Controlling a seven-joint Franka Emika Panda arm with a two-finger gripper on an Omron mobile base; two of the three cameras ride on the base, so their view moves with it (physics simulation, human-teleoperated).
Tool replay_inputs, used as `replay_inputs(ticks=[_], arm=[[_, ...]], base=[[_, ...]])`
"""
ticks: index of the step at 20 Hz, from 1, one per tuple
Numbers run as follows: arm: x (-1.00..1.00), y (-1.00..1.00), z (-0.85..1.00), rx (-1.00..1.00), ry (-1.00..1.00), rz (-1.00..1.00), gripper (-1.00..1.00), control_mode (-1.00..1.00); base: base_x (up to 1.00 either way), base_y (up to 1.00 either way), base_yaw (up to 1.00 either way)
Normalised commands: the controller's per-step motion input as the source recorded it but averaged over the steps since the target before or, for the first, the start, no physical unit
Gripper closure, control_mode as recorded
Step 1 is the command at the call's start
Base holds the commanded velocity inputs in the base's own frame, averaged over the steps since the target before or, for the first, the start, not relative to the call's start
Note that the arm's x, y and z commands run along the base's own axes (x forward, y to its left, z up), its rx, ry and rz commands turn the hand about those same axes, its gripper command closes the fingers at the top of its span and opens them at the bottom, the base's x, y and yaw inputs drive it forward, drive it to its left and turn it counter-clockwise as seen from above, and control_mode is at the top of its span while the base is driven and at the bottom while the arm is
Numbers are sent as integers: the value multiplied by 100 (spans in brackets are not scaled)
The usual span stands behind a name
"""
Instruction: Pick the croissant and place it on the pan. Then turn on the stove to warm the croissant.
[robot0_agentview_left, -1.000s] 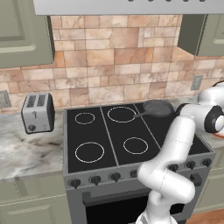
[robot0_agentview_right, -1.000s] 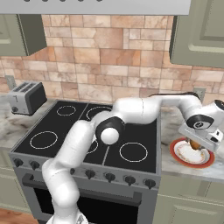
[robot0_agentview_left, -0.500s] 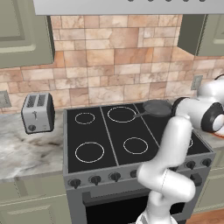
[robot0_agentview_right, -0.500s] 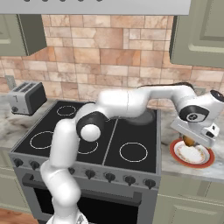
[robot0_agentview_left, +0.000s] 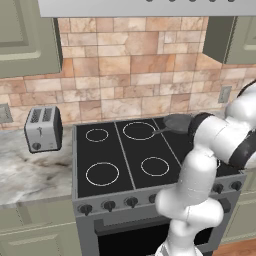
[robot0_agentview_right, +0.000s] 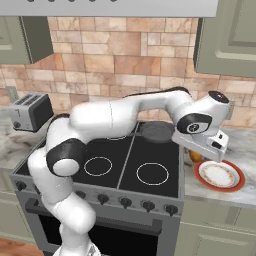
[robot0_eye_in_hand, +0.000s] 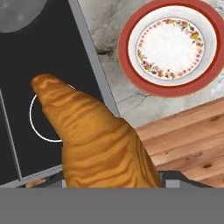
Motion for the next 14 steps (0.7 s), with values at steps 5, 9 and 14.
replay_inputs(ticks=[5,9,14], arm=[[-29,79,22,-14,0,0,100,-100],[-20,76,31,-10,1,0,100,-100],[-11,65,38,-7,5,0,100,-100]], base=[[0,0,0],[0,0,0],[0,0,0]])
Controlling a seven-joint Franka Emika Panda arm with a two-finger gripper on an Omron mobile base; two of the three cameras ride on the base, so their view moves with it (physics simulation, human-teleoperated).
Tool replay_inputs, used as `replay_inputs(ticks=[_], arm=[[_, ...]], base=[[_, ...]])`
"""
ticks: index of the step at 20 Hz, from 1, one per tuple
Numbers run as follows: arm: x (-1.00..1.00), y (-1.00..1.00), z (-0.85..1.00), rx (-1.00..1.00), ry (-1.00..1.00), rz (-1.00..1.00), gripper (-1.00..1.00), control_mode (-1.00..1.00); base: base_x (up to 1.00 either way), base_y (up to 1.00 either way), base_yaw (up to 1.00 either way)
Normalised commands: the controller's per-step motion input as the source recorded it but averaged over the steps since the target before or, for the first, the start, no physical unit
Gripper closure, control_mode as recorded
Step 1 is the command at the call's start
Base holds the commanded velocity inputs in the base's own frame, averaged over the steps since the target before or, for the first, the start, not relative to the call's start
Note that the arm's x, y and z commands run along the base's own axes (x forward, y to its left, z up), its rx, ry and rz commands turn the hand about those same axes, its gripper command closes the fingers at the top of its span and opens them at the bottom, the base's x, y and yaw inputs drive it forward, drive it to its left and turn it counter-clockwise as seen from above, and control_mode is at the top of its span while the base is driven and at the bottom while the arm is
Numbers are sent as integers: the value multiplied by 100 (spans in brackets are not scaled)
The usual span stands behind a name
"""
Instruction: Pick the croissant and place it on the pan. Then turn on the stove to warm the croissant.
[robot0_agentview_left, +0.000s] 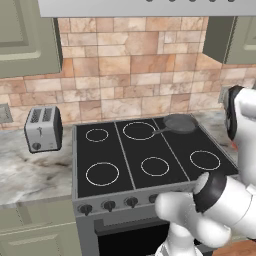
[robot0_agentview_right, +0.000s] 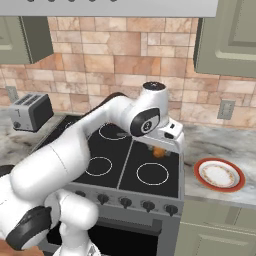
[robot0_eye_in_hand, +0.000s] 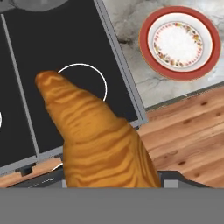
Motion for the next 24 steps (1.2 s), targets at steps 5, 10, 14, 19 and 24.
replay_inputs(ticks=[5,10,14,19,24], arm=[[-1,50,38,-2,10,0,100,-100],[1,46,14,0,10,0,100,-100],[13,34,0,1,4,0,100,-100],[43,33,0,4,8,0,100,-100],[57,21,0,7,8,0,100,-100]], base=[[0,0,0],[0,0,0],[0,0,0],[0,0,0],[0,0,0]])
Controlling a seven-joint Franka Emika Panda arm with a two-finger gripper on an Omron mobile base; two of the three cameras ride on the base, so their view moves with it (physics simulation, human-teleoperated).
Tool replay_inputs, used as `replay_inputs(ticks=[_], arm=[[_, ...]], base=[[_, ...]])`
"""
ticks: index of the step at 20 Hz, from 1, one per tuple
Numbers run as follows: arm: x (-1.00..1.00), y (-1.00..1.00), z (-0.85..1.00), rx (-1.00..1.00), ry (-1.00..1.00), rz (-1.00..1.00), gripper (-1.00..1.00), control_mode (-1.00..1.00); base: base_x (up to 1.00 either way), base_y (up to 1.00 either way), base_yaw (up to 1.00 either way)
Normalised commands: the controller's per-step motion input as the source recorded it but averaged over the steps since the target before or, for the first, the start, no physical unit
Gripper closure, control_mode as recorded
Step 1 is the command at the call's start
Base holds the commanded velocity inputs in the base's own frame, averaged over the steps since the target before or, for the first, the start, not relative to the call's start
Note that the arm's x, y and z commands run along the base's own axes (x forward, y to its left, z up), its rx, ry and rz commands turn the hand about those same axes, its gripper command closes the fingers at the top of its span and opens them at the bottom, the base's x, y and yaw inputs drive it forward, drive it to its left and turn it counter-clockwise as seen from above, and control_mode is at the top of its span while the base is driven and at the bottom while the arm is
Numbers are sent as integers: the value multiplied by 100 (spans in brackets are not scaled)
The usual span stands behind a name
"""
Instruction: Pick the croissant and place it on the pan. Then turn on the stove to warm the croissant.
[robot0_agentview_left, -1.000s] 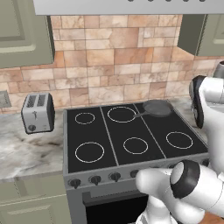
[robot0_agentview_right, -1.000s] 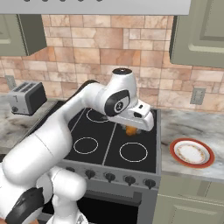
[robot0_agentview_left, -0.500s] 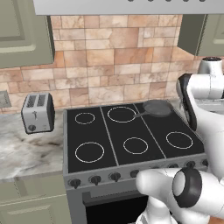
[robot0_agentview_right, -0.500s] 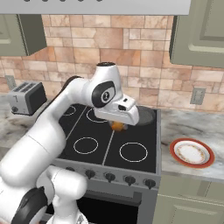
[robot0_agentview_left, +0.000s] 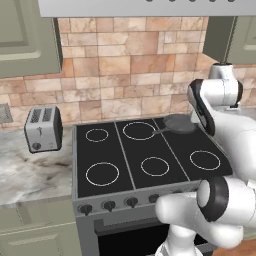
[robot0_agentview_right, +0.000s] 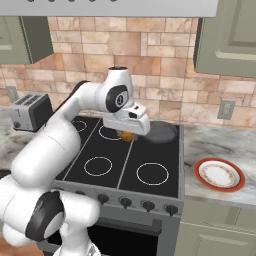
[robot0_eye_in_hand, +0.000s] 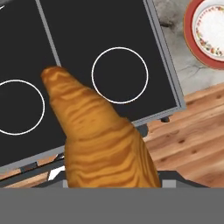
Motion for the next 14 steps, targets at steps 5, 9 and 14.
replay_inputs(ticks=[5,9,14], arm=[[56,2,-7,8,9,0,100,-100],[58,0,-18,8,7,-1,100,-100],[37,0,-35,6,2,0,100,-100]], base=[[0,0,0],[0,0,0],[0,0,0]])
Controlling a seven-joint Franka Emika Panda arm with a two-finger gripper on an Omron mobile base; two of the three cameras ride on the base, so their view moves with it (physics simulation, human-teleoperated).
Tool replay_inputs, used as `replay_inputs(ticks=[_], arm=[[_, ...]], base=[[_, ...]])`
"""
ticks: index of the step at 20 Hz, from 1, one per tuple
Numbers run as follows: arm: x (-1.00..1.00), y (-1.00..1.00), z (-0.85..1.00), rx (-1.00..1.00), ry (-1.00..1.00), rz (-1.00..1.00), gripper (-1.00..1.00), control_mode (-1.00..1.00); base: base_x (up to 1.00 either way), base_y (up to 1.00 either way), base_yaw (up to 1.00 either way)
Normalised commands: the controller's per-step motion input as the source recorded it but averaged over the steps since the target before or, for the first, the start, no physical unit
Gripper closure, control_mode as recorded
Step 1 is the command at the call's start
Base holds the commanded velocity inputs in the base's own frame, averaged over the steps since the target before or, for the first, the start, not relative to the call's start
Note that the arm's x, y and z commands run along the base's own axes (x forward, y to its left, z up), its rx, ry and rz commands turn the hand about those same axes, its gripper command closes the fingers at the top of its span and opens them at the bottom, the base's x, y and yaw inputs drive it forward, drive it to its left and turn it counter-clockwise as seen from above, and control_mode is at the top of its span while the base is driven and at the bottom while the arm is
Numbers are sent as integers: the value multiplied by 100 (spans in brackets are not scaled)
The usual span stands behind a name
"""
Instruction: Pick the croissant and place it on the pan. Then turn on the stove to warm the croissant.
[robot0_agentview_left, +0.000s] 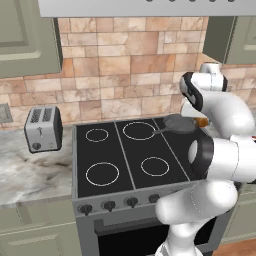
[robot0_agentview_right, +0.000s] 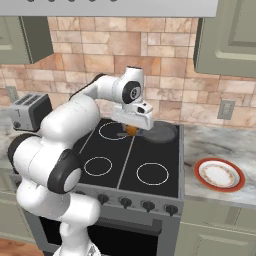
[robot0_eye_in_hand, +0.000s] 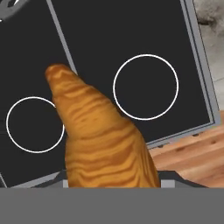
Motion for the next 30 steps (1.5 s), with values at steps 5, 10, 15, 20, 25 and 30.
replay_inputs(ticks=[5,10,15,20,25,30], arm=[[38,0,-27,2,0,-1,100,-100],[49,0,-11,0,0,-4,100,-100],[49,0,-7,0,0,-4,100,-100],[43,-2,-14,0,0,-2,100,-100],[44,-9,-14,0,0,0,100,-100],[40,-11,-16,0,0,0,100,-100]], base=[[0,0,0],[0,0,0],[0,0,0],[0,0,0],[0,0,0],[0,0,0]])
